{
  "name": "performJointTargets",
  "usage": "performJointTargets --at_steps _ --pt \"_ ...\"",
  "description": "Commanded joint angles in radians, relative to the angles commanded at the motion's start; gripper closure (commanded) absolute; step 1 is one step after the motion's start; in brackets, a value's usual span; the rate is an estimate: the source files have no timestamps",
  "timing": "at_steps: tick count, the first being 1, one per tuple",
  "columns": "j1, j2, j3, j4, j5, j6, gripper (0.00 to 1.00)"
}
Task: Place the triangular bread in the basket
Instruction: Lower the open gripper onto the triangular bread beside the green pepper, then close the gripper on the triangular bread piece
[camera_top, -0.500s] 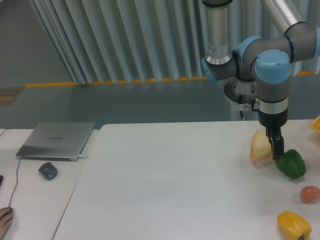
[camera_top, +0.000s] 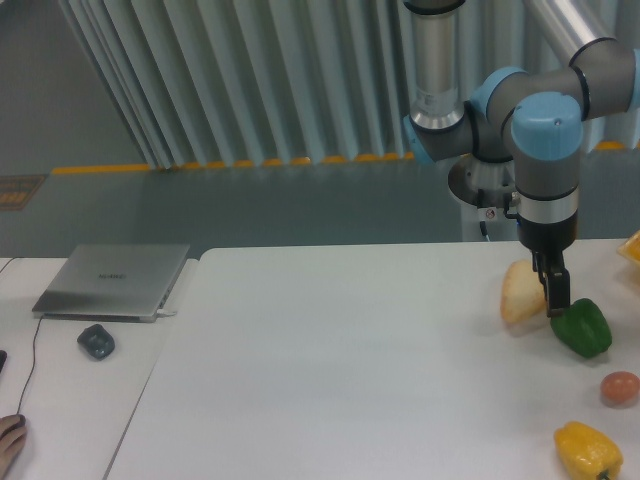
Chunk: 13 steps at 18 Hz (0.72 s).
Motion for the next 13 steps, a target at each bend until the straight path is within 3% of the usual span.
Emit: performJointTargets --at_steps 8,13 --pt "-0.04 0.008 -0.047 -0.003 -0.012 -0.311 0.0" --pt "-0.058 0.003 -0.107 0.005 -0.006 -0.413 0.0"
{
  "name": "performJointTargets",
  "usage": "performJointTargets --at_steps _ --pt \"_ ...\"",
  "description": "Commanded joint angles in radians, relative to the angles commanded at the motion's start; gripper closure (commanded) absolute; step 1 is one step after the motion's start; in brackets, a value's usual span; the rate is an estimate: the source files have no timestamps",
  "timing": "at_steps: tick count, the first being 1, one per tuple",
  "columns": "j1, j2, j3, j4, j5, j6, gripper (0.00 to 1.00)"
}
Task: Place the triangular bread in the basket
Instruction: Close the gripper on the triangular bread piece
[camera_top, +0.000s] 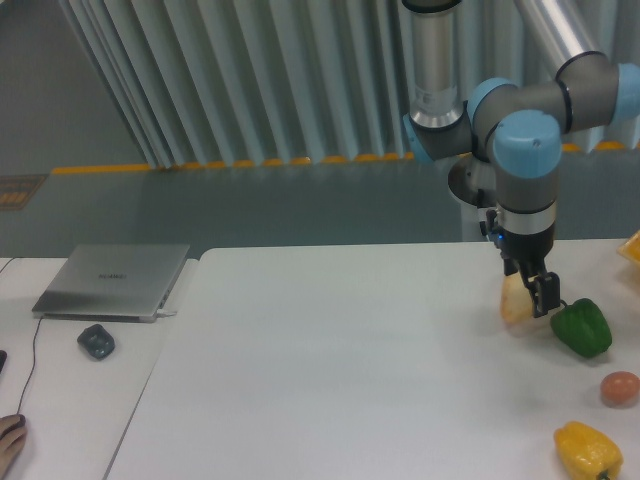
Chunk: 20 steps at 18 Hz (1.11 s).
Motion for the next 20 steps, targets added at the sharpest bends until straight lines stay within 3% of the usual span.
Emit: performJointTargets --at_steps 2,8,11,15,20 --pt "-0.011 -0.002 -0.035 0.002 0.009 -0.025 0.0" --pt "-0.038 -0.029 -0.052 0.003 0.081 -0.068 0.0" --pt "-0.04 -0.047 -0.051 0.005 0.083 -0.068 0.08" --pt "-0.058 -0.074 -0.049 0.041 0.086 -0.069 0.03" --pt "-0.06 -0.077 -0.071 0.044 0.133 -0.069 0.01"
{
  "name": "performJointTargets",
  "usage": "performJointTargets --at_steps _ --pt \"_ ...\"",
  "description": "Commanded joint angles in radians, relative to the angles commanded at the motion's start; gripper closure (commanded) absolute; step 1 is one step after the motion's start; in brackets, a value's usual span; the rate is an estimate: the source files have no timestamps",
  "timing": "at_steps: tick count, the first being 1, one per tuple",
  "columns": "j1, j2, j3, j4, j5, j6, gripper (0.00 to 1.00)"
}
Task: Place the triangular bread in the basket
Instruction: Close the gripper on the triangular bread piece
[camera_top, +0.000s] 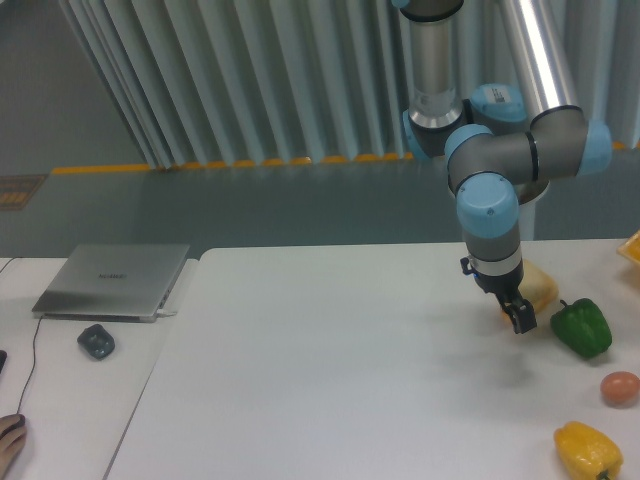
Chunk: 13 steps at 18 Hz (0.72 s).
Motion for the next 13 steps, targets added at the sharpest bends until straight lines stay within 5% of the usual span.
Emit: performJointTargets --at_steps 4,6,13 --pt "-0.002 -0.002 -0.017 0.0 0.02 0.002 0.02" --pt "-0.005 -0.003 -0.023 0.0 0.042 0.005 0.11" --pt "-0.015 -0.006 -0.02 0.0 0.065 0.012 0.88"
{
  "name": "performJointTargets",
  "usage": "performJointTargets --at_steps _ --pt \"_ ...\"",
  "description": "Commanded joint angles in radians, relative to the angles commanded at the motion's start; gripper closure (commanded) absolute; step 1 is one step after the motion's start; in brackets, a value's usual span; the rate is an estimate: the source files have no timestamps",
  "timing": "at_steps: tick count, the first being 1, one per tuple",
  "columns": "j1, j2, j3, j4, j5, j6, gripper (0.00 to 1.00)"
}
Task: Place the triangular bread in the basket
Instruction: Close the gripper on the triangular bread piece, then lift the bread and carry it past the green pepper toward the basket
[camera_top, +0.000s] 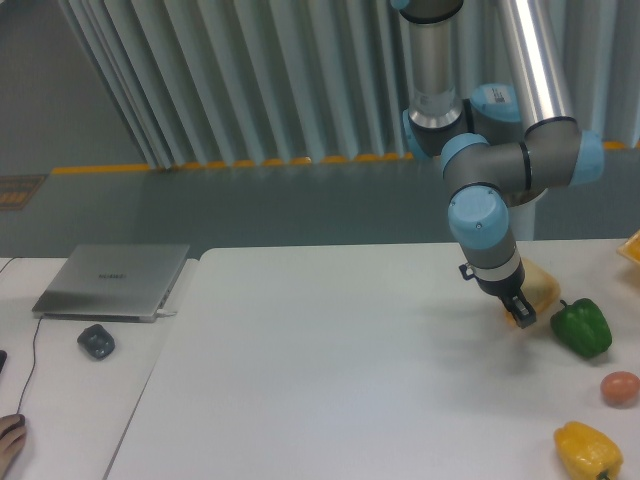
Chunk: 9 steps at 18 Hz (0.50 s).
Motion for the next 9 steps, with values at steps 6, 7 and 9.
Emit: performJointTargets --at_steps 6,7,9 --pt "0.011 0.014 0.038 -0.009 -0.011 0.002 1.0" --pt "0.011 0.015 0.052 -0.014 -0.018 0.002 1.0" --pt "0.014 0.029 0.064 -0.014 -0.052 0.0 1.0"
